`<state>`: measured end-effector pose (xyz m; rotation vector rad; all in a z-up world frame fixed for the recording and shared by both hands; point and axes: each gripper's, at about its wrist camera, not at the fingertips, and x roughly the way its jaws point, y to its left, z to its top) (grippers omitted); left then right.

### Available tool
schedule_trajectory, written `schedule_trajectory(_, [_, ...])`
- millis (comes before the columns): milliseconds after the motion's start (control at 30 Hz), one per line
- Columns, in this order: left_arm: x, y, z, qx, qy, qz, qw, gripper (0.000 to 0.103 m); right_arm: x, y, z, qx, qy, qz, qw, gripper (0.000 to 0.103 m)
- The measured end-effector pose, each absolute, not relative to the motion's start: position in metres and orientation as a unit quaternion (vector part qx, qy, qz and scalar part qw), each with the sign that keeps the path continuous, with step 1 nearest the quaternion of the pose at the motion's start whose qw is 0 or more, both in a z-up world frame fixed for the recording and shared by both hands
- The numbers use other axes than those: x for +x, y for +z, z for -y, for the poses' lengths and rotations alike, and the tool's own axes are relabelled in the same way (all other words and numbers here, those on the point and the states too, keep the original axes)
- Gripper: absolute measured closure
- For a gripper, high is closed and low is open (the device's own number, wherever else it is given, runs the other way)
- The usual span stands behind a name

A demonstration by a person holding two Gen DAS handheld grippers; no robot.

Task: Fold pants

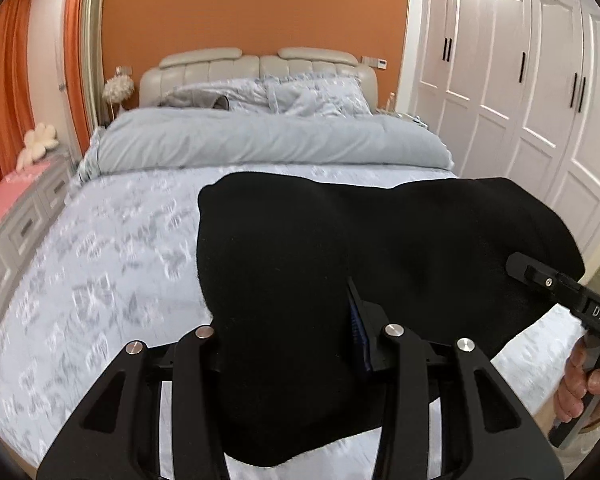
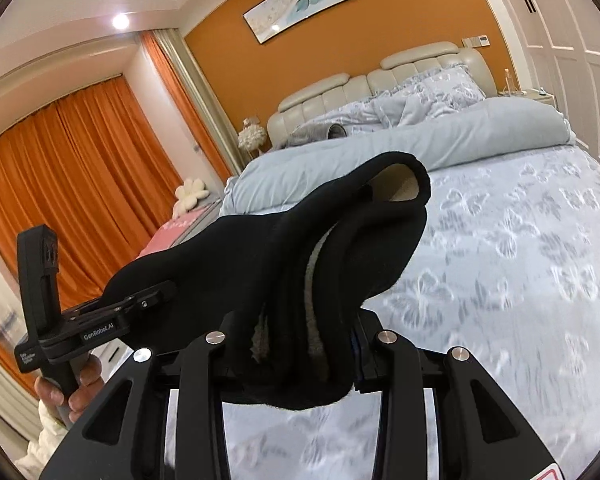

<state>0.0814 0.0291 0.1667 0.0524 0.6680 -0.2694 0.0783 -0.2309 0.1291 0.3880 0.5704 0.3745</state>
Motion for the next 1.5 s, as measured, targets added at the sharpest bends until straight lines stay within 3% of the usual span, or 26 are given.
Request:
schedule_trajectory(400, [0.220, 0.114, -0.011, 0.030, -0.099, -0.309, 0.946, 0.062, 0.217, 0.068, 0.241, 0.194, 0.168, -0.273, 0.927, 0.070])
schedule_trajectory(767, [0.327, -0.008, -0.001, 0.021, -0.096, -0.354, 0.930, 0.062, 0.318, -0.056, 0.250, 0.211, 0.151, -0.321, 0.911, 0.070])
schedule_trajectory(967, [0.343, -0.070, -0.002, 0.017, -0.095, -0.368, 0.925, 0.059, 0.341, -0.124, 0.256, 0.216, 0.147, -0.351, 0.899, 0.068])
schedule_trajectory(1067, [0.332, -0.080, 0.001, 0.039, -0.096, -0.351, 0.931, 0.051, 0.340, -0.137, 0.260, 0.216, 0.156, -0.358, 0.895, 0.058])
schedule_trajectory(1133, [0.332, -0.095, -0.008, 0.029, -0.094, -0.373, 0.923, 0.030, 0.340, -0.149, 0.264, 0.221, 0.153, -0.384, 0.883, 0.041])
schedule_trajectory(1167, [0.334, -0.103, -0.014, 0.020, -0.100, -0.392, 0.914, 0.027, 0.338, -0.154, 0.270, 0.235, 0.151, -0.397, 0.874, 0.029])
schedule_trajectory(1200, [0.333, -0.107, -0.021, 0.008, -0.106, -0.404, 0.909, 0.024, 0.336, -0.155, 0.276, 0.247, 0.149, -0.408, 0.866, 0.025])
schedule_trajectory(1367, [0.303, -0.061, -0.059, -0.028, -0.102, -0.367, 0.924, 0.014, 0.319, -0.123, 0.288, 0.215, 0.119, -0.414, 0.876, 0.022])
schedule_trajectory(1400, [0.304, -0.052, -0.060, -0.026, -0.097, -0.360, 0.928, 0.008, 0.322, -0.113, 0.286, 0.211, 0.120, -0.406, 0.881, 0.020])
schedule_trajectory(1500, [0.333, -0.024, -0.054, -0.037, -0.074, -0.366, 0.927, 0.006, 0.347, -0.099, 0.282, 0.228, 0.119, -0.396, 0.881, 0.018])
